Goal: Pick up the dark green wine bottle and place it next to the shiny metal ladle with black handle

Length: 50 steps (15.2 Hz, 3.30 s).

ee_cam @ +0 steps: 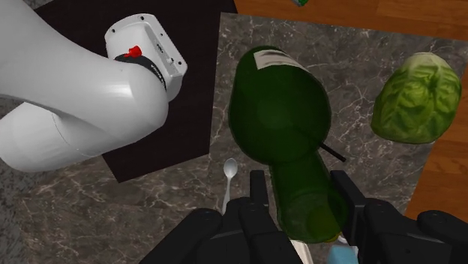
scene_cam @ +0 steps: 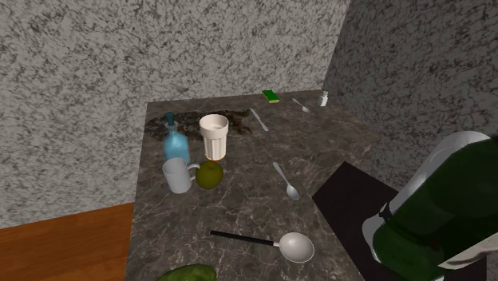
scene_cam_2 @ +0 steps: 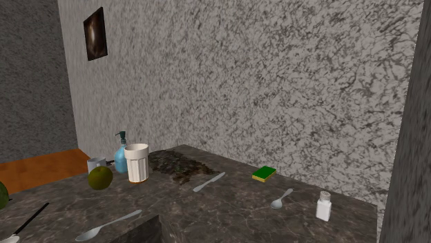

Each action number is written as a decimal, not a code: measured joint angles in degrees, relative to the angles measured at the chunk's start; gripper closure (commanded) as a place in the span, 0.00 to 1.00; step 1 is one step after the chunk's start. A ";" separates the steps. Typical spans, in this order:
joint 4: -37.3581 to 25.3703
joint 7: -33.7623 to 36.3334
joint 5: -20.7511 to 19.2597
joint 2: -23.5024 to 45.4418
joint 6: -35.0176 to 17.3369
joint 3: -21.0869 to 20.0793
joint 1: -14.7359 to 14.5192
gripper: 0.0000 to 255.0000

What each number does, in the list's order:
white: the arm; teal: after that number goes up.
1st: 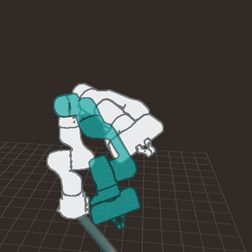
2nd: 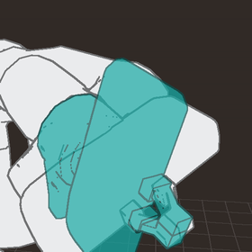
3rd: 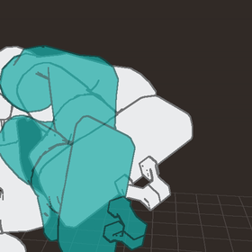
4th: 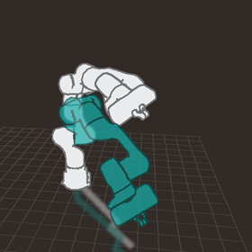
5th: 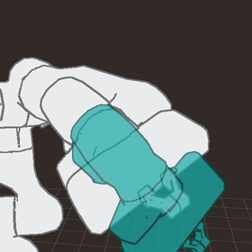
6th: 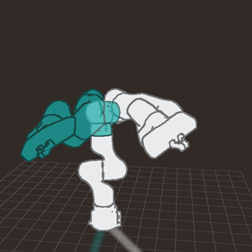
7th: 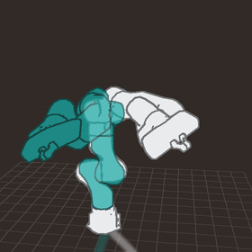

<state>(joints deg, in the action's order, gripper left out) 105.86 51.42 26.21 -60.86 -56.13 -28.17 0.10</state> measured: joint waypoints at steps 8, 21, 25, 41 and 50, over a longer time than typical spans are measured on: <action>9.18 -1.00 1.38 -5.55 -3.68 -0.86 -1.50 1.00; 22.23 -2.04 4.57 -13.21 -9.34 -3.71 -3.69 1.00; 26.00 -2.17 5.93 -15.50 -10.95 -4.99 -4.46 1.00; 39.22 -2.31 12.01 -23.60 -16.34 -10.96 -8.18 1.00; 46.40 -2.15 16.91 -27.67 -19.52 -16.10 -10.92 1.00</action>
<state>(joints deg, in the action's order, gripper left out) 152.26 49.27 43.13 -88.54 -75.65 -44.26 -10.82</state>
